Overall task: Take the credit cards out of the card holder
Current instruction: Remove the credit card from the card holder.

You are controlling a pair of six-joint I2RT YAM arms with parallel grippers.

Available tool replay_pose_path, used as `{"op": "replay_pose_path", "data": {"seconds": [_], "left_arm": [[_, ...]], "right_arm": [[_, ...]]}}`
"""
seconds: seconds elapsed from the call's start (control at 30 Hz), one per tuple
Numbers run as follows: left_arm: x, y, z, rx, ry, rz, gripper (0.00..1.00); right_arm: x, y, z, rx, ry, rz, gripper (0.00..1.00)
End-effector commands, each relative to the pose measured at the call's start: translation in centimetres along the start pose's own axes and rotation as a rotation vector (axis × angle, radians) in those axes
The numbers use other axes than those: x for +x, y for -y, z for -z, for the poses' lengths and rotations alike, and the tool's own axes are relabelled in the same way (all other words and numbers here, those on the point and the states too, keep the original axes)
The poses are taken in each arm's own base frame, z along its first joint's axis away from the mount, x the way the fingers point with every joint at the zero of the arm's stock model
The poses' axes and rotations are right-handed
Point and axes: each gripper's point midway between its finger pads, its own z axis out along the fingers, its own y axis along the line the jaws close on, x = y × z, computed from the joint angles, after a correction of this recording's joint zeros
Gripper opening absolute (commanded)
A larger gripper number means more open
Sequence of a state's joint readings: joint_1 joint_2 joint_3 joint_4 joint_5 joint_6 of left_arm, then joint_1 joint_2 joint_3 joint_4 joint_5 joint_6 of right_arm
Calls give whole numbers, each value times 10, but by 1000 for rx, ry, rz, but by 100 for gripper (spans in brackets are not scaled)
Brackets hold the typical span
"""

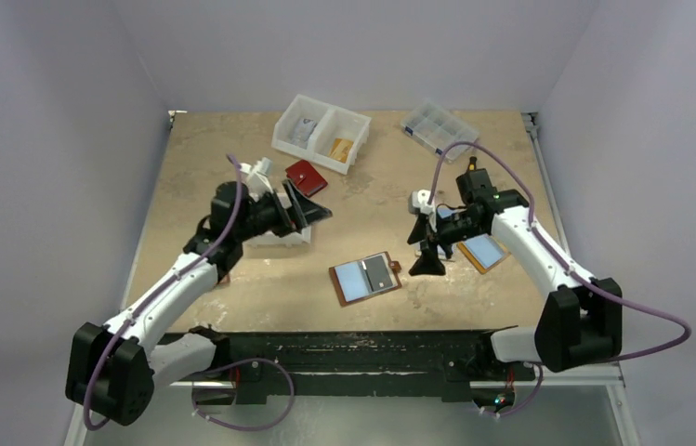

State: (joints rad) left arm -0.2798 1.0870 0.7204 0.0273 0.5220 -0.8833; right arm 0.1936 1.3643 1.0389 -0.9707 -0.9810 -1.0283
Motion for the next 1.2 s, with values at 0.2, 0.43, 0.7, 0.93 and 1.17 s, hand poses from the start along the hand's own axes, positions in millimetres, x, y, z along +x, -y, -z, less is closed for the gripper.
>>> {"op": "replay_pose_path", "data": {"seconds": [0.2, 0.43, 0.7, 0.93, 1.17], "left_arm": [[95, 20, -57, 27, -83, 111, 70], [135, -5, -74, -61, -142, 147, 51], [165, -32, -81, -133, -207, 156, 37], [182, -40, -90, -122, -261, 149, 26], [191, -47, -93, -133, -290, 147, 26]], "right_arm": [[9, 12, -42, 4, -76, 289, 53], [11, 40, -56, 97, -119, 229, 11], [24, 43, -74, 153, -164, 216, 0], [27, 44, -90, 151, -211, 200, 0], [37, 47, -97, 166, -260, 173, 0]]}}
